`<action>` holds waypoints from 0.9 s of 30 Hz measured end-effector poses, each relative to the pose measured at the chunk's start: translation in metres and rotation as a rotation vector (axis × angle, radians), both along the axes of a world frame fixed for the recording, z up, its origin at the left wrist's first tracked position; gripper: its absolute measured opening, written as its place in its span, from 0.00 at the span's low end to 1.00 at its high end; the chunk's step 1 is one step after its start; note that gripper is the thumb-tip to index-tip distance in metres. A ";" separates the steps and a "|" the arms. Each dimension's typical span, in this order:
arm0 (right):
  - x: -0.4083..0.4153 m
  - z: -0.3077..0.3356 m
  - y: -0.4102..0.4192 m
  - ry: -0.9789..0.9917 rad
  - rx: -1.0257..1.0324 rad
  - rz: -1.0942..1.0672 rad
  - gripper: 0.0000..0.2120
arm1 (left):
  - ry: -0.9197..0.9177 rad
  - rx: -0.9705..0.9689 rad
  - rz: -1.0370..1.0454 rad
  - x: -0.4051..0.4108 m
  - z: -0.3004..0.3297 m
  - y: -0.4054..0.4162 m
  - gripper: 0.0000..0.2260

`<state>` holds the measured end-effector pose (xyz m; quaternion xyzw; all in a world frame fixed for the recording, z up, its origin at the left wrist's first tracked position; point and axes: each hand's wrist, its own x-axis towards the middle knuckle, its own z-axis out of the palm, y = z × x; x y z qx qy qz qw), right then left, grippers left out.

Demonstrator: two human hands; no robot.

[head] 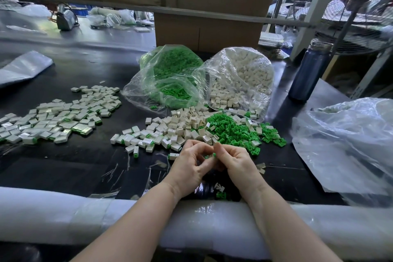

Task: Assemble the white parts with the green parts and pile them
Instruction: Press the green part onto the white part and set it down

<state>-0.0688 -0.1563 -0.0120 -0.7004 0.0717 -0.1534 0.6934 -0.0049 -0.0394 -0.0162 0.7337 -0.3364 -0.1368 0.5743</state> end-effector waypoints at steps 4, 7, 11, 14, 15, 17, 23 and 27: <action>-0.001 -0.001 -0.003 -0.003 0.044 -0.110 0.03 | 0.001 0.044 0.065 0.001 0.001 0.001 0.03; -0.002 -0.001 -0.004 0.016 -0.079 -0.151 0.05 | -0.015 0.083 0.064 0.000 0.001 0.000 0.06; -0.001 -0.002 -0.004 0.027 -0.201 -0.187 0.07 | -0.025 0.104 0.072 0.000 0.002 0.001 0.07; -0.001 -0.001 -0.005 0.016 -0.201 -0.248 0.06 | -0.012 0.066 0.132 0.000 0.001 0.002 0.03; -0.002 -0.001 -0.005 0.016 -0.197 -0.272 0.06 | -0.014 0.044 0.169 0.000 0.001 0.003 0.03; -0.002 0.000 -0.006 0.026 -0.184 -0.307 0.06 | -0.014 -0.010 0.274 0.002 0.000 0.004 0.04; -0.003 -0.003 -0.008 0.068 -0.246 -0.366 0.07 | -0.092 -0.088 0.688 0.012 -0.001 0.009 0.07; -0.002 -0.005 -0.010 0.084 -0.300 -0.429 0.08 | -0.123 -0.034 0.793 0.016 -0.001 0.011 0.15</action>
